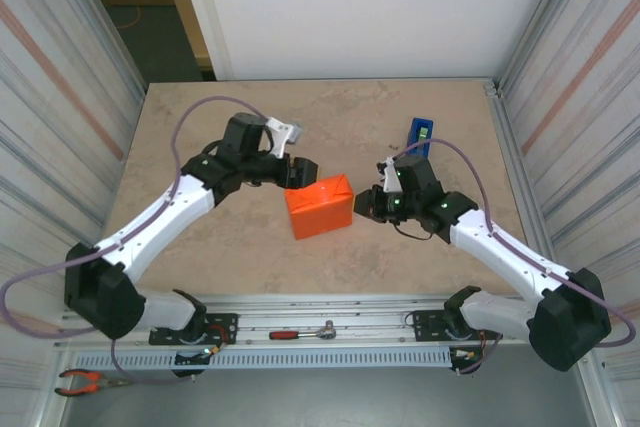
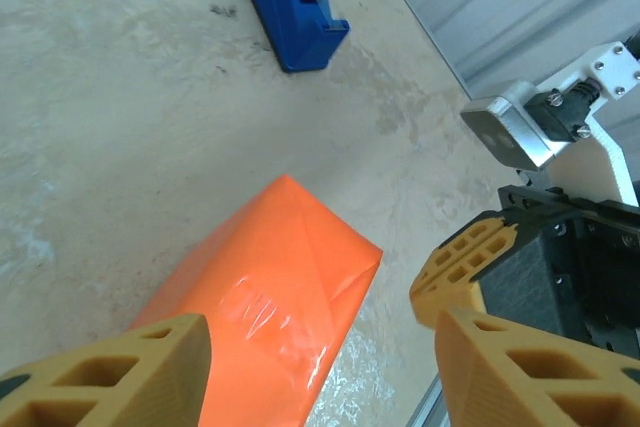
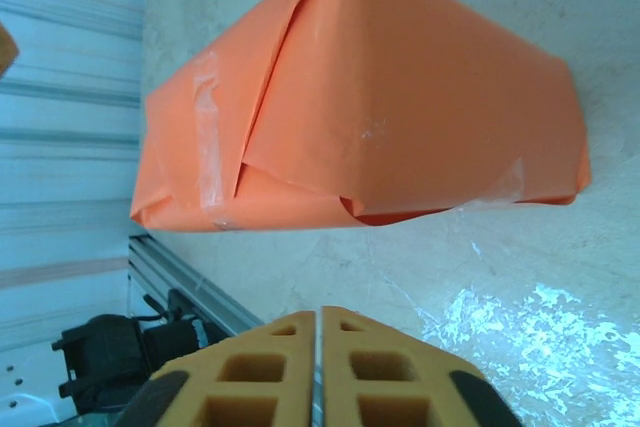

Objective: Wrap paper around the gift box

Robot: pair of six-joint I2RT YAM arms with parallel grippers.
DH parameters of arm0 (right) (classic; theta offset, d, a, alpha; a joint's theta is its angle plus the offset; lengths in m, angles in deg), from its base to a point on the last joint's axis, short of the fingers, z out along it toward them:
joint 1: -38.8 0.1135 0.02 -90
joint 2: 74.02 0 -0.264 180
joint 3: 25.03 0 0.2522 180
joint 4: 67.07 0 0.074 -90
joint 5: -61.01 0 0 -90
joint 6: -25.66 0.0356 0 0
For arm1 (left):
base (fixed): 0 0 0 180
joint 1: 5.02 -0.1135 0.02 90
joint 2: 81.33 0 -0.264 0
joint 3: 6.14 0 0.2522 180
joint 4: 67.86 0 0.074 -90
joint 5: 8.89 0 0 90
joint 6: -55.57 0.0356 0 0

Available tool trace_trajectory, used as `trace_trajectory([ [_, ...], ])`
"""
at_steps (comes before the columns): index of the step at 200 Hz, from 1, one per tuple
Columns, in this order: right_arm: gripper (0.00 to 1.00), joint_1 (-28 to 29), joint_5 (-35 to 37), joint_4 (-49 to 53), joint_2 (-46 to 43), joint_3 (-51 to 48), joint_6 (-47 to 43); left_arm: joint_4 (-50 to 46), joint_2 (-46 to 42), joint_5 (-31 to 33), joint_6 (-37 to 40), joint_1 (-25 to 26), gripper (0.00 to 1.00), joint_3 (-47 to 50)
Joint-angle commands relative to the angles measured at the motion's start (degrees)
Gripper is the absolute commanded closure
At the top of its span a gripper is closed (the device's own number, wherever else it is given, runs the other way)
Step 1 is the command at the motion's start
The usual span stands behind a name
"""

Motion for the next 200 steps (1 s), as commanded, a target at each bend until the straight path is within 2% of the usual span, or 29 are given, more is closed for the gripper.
trace_trajectory([
  [1,0.79,-0.96,-1.77,1.59,-0.39,4.24,-2.62,1.24,-5.95,2.32,-2.29,-0.58,0.32,5.36],
  [22,0.54,-1.05,-1.73,2.69,0.72,6.23,-4.25,1.37,-11.91,4.78,-3.39,-0.54,0.24,11.43],
  [45,0.39,-1.23,-1.14,4.46,1.07,6.54,-5.99,0.27,-18.21,6.62,-5.09,-0.60,0.17,17.91],
  [53,0.36,-1.55,-1.19,4.65,0.98,6.10,-6.27,-0.20,-20.61,7.28,-5.80,-0.55,0.10,20.17],
  [64,0.34,-1.91,-1.15,4.75,0.70,5.29,-6.73,-0.43,-23.85,8.02,-7.20,-0.47,0.01,23.46],
  [97,0.30,-1.93,-0.48,6.21,-0.01,2.29,-9.43,-0.72,-33.18,9.91,-12.72,-0.03,0.01,32.74],
  [124,0.27,-1.84,-0.14,6.10,-1.24,-1.47,-10.52,0.75,-37.43,12.89,-17.00,3.65,0.01,38.85],
  [173,0.20,0.63,4.66,3.51,-3.26,-7.25,-11.63,8.01,-34.70,23.20,-22.92,15.77,0.01,45.04],
  [200,0.19,2.90,6.74,0.09,-2.83,-9.67,-11.07,13.35,-29.81,26.61,-24.23,18.78,0.01,46.01],
])
